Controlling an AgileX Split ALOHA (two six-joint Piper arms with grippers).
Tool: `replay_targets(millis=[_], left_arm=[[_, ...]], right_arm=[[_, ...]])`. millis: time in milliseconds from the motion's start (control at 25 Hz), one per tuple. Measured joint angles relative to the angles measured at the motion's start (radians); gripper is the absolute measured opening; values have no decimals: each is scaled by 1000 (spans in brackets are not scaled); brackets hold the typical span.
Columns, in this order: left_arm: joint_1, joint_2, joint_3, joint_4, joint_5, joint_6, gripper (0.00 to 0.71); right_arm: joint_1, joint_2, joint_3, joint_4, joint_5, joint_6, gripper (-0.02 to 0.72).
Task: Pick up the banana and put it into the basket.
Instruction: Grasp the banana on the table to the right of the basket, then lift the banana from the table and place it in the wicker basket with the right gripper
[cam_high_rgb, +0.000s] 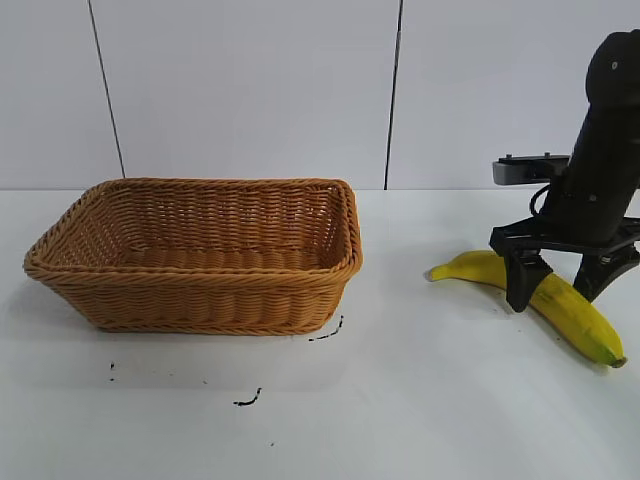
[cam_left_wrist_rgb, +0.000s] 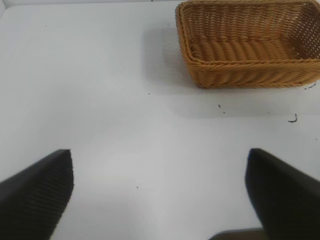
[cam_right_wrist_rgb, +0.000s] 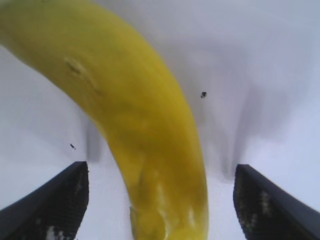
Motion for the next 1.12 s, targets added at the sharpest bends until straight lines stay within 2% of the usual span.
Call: replay_targets(millis=[200,240,560,840,1000,1120], left_arm=[[0,0,0,0,0,0,693],[0,0,0,0,0,0,693],[0,0,0,0,0,0,693],[0,0,0,0,0,0,693],[0,0,0,0,0,0,693],[0,0,0,0,0,0,693]], right_arm=[[2,0,-4,-39,14,16,293],[2,0,-25,-46,60,16,293],[2,-79,-192,-45,275,16,293],[2,-143,-321,-30,410,16,293],[2,-143,-370,-19,429,16,293],[2,-143,-395,13,429,16,293]])
